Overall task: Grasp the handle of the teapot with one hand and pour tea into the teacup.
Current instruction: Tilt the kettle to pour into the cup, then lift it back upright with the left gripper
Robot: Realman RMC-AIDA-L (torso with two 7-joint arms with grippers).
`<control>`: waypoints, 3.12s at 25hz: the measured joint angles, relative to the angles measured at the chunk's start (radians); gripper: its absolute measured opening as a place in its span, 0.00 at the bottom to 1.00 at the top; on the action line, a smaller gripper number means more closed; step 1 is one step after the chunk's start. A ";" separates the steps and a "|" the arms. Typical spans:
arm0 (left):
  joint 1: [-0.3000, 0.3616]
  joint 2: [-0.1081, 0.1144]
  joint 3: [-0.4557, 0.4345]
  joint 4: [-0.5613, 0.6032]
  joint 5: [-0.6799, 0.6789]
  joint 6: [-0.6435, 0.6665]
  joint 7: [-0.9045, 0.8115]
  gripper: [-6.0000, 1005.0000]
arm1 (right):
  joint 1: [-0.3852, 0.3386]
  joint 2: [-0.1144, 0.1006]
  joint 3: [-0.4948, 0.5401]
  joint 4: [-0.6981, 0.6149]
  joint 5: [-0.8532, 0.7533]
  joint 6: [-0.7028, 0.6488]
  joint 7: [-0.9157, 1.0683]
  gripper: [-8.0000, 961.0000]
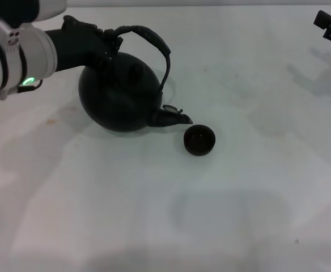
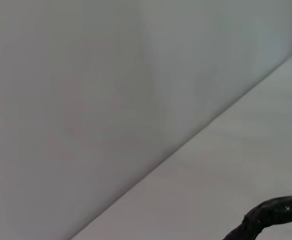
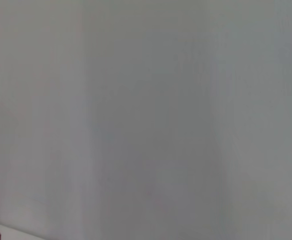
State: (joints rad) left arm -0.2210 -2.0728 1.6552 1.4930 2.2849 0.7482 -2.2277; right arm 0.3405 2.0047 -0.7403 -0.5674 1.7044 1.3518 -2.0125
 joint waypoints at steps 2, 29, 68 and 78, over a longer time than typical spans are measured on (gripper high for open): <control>-0.011 0.000 0.002 0.004 0.022 0.009 -0.016 0.13 | 0.000 -0.001 0.002 0.000 0.000 0.000 0.000 0.90; -0.129 -0.003 0.098 0.053 0.280 0.100 -0.144 0.13 | 0.010 -0.001 -0.005 0.012 0.000 -0.031 0.000 0.90; -0.256 -0.004 0.163 0.080 0.443 0.204 -0.202 0.13 | 0.026 0.000 -0.005 0.024 0.000 -0.056 -0.001 0.90; -0.255 -0.004 0.162 0.074 0.443 0.204 -0.213 0.13 | 0.037 0.000 -0.008 0.028 -0.003 -0.076 -0.003 0.90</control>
State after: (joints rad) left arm -0.4765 -2.0770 1.8176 1.5665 2.7276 0.9523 -2.4403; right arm 0.3775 2.0049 -0.7484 -0.5390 1.7013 1.2762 -2.0155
